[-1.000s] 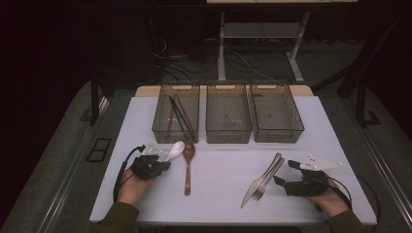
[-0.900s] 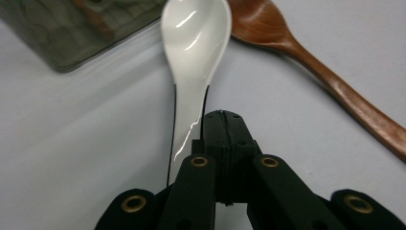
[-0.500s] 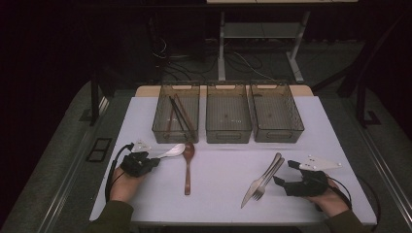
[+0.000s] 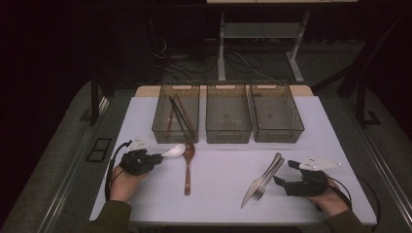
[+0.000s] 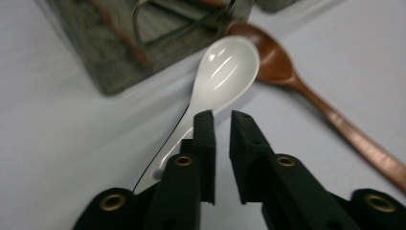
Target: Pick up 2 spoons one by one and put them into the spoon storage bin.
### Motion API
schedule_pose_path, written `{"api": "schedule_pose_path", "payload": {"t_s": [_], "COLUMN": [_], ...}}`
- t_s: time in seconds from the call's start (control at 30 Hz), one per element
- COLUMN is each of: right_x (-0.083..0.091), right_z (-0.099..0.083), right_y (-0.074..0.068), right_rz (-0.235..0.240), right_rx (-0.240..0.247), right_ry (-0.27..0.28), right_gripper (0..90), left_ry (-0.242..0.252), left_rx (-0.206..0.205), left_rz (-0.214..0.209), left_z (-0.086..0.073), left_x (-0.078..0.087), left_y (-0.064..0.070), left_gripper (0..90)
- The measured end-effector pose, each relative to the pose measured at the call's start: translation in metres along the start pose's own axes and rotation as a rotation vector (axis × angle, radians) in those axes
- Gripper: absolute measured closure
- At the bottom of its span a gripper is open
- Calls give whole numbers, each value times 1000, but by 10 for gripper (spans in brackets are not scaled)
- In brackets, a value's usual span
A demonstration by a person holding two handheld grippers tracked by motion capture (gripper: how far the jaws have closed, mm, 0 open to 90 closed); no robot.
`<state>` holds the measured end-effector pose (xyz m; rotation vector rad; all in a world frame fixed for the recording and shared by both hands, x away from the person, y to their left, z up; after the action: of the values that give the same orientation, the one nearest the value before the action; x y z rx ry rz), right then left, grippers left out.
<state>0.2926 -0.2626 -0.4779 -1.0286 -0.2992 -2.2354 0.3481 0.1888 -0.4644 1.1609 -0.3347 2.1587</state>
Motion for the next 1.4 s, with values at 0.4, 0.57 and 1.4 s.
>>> {"api": "schedule_pose_path", "payload": {"t_s": [0.4, 0.57, 1.4], "right_x": [-1, 0, -1], "right_z": [0, 0, -1], "right_y": [1, 1, 1], "right_rz": [-1, -1, -4], "right_rx": [-4, -8, 7], "right_ry": [-5, -3, -5], "right_gripper": [181, 182, 182], "left_ry": [43, 26, -99], "left_rx": [4, -9, -49], "left_rz": [-49, -69, -50], "left_z": [35, 44, 36], "left_x": [-17, -28, -54], "left_y": [1, -2, -9], "left_gripper": [512, 457, 440]}}
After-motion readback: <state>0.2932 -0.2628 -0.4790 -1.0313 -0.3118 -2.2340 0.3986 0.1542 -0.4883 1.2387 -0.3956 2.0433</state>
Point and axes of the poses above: each handheld gripper's, and its own axes: x roughly backward along the jaws, z roughly out of its top, y roughly to its right, the point moved 6 cm from there along -x, roughly forward along the jaws, and after that the axes turned 13 degrees about -y, right-handed, at the moved point
